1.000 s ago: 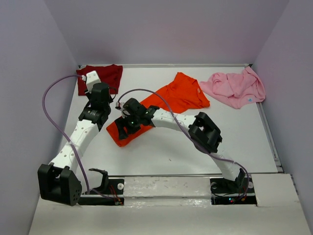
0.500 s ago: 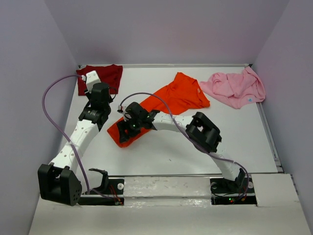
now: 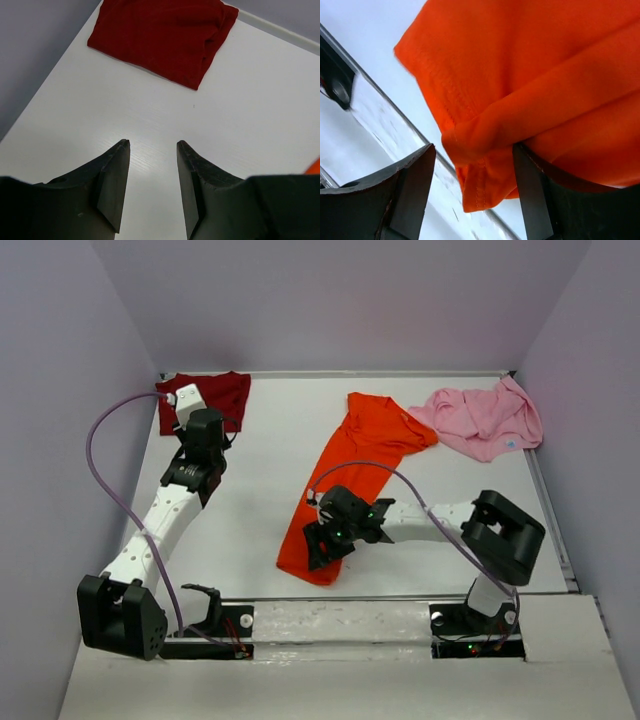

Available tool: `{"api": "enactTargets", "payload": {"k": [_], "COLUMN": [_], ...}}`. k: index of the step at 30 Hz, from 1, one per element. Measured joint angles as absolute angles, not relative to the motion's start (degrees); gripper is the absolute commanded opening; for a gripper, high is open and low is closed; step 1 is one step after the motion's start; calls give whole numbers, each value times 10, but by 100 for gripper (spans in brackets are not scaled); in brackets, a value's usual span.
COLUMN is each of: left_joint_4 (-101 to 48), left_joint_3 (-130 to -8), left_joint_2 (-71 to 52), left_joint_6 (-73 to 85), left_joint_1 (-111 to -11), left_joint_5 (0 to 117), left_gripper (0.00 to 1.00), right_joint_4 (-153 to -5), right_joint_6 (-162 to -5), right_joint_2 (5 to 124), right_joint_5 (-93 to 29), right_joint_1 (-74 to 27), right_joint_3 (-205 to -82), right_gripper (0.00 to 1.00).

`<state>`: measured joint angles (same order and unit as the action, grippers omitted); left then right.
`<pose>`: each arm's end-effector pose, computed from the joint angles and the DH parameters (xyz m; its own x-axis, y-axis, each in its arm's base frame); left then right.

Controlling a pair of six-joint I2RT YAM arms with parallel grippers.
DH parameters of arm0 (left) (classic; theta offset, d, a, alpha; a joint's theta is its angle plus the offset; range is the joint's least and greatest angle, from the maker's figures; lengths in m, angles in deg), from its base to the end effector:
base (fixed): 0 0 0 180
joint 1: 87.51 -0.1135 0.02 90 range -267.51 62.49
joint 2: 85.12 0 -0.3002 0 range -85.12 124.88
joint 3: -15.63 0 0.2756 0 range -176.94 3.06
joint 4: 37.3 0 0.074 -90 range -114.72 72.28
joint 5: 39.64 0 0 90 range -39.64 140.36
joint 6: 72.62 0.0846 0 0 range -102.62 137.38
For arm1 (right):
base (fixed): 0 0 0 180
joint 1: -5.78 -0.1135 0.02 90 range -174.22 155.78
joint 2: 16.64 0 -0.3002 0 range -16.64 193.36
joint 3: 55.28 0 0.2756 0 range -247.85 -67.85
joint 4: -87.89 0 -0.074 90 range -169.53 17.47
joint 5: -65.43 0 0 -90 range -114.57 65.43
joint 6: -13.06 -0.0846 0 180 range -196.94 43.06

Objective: Fold and stack the t-shirts
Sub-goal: Rotate the tshirt 90 degrees

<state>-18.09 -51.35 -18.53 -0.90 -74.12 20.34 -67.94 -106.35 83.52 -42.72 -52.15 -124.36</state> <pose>0.3169 -0.0319 0.3434 -0.2164 -0.2277 -0.9494 -0.3455 0.9274 -0.1436 0.1885 0.3504 0.1399 -0.8217 -0.4327 -0.3709 -0.5694 0.6503 0.5029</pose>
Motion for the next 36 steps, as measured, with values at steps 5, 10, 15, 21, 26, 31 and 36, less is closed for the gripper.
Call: {"api": "enactTargets", "payload": {"k": [5,10,15,21,26,31,36], "left_joint_4": [-181,-181,-181,-182,-181,-182,-183], "left_joint_3": [-514,-514,-514,-514,-514,-514,-514], "left_joint_2": [-184,-181,-180,-178,-174,-174,-174], "left_joint_6": [-10,-11,-12,-12,-13,-14,-16], "left_joint_1": [-742,-745,-748,-749,-749,-749,-749], "left_joint_5": [212,218,221,224,229,234,236], "left_gripper": [52,52,52,52,52,52,52], "right_joint_4": [-616,-493,-416,-421,-477,-486,-476], "right_joint_6": [-1130,-1170,-1159,-1077,-998,-968,-961], "right_joint_2": [671,541,533,671,865,1052,1141], "right_joint_5": [-387,-320,-242,-153,-154,-157,-160], "right_joint_1": [-527,-528,-528,-488,-351,-254,-176], "right_joint_3": [-1102,-1076,-1181,-1397,-1563,-1728,-1792], "right_gripper": [69,70,70,70,70,70,70]}}
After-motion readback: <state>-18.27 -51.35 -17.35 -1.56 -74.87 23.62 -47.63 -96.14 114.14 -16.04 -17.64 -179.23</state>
